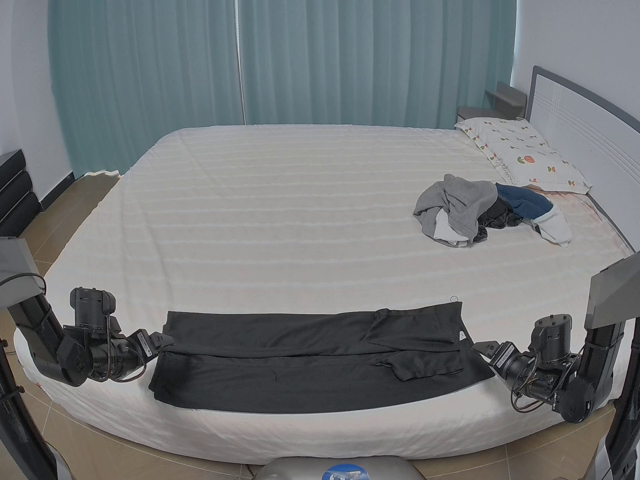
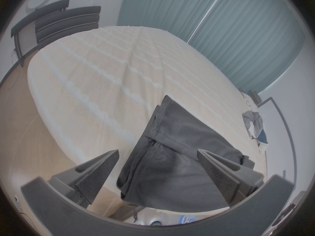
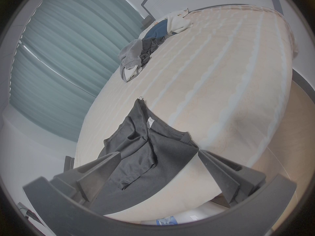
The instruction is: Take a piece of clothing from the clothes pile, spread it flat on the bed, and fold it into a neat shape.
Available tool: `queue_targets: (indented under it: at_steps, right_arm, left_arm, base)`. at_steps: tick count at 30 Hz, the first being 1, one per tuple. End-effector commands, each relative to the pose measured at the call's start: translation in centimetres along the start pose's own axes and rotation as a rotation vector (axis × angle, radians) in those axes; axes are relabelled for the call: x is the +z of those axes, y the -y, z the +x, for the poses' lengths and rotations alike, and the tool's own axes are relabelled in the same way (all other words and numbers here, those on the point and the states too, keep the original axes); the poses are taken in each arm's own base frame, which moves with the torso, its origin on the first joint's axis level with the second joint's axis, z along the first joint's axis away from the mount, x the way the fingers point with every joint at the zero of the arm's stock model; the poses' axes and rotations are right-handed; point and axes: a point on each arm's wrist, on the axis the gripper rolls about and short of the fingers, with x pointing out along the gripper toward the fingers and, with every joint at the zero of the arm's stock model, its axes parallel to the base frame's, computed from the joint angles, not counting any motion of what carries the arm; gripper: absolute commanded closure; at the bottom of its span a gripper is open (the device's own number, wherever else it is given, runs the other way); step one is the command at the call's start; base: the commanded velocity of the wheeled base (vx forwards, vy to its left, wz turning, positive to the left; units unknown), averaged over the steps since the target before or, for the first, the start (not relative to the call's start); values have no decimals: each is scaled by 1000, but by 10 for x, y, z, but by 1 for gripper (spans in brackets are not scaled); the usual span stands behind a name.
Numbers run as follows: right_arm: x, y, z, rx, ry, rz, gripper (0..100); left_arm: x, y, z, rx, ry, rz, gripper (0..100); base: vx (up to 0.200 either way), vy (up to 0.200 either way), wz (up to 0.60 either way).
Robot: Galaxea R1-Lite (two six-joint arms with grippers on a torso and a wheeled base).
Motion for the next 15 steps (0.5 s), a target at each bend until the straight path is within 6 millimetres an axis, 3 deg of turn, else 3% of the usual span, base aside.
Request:
queue_targets:
  at_steps: [1, 9, 11, 15]
  right_arm:
    - [3, 3, -4, 2, 5, 12, 0]
    - [-1, 5, -9, 36, -2, 8, 0]
    - [-3, 6, -10, 44, -17, 4, 0]
    - [-5, 9, -9, 32, -26, 7, 0]
  left_arm:
    - [7, 0, 14, -24, -7, -23, 0]
    - [21, 4, 32, -47, 12, 19, 0]
    - [22, 1, 50, -67, -11, 141, 0]
    - [21, 0, 57, -64, -23, 198, 0]
  base:
    - [0, 0, 0]
    - [0, 0, 0]
    - [0, 0, 0]
    - [0, 0, 0]
